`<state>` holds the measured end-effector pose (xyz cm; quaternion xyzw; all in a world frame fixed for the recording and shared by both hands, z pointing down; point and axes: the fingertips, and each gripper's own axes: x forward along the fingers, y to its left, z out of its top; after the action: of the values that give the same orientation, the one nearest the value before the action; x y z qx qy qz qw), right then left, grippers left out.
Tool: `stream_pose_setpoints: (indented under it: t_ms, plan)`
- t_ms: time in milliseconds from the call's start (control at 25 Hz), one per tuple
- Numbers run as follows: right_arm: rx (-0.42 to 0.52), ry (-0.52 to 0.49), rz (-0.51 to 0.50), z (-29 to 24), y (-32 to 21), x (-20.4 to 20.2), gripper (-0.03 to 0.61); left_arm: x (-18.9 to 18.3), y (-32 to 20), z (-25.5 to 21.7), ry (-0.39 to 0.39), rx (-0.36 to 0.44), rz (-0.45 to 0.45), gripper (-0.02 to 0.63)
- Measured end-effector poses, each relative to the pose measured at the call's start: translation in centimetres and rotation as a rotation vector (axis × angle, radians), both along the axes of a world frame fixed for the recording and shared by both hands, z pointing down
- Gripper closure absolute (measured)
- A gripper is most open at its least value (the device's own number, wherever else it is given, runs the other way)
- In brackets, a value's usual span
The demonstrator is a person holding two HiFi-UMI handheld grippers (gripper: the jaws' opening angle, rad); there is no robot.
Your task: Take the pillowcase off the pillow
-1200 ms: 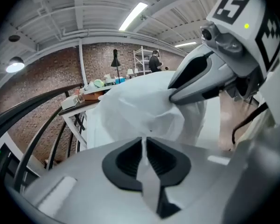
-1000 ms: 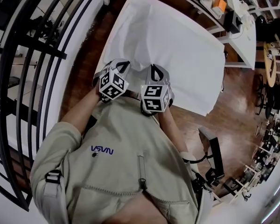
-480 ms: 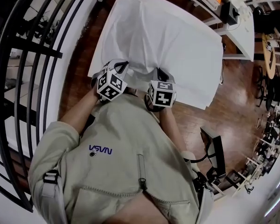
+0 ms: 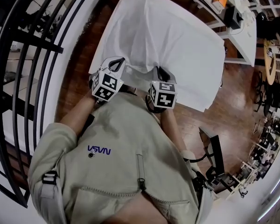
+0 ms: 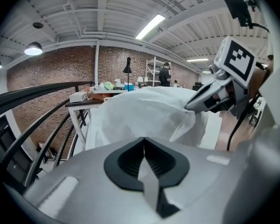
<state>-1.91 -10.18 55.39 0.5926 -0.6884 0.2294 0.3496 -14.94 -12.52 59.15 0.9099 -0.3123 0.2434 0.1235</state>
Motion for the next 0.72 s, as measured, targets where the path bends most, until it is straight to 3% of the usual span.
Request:
stream_pose_setpoints:
  t_ms: [200, 400, 560, 720]
  plan:
    - [0.121, -0.004, -0.126, -4.9, -1.4, -2.8, 0.475, 0.3, 1.0, -0.5, 0.035, 0.0, 0.037, 0.589]
    - [0.226, -0.036, -0.323, -8.8, -3.2, -7.9, 0.472, 1.7, 2.2, -1.3, 0.056, 0.012, 0.078, 0.558]
    - [0.177, -0.081, -0.494, -7.4, -3.4, -13.0, 0.472, 3.1, 3.9, 0.2, 0.029, -0.078, 0.178, 0.563]
    - [0.074, 0.045, -0.585, -3.3, -3.7, -13.8, 0.472, 4.1, 5.8, 1.1, 0.015, -0.119, 0.259, 0.58]
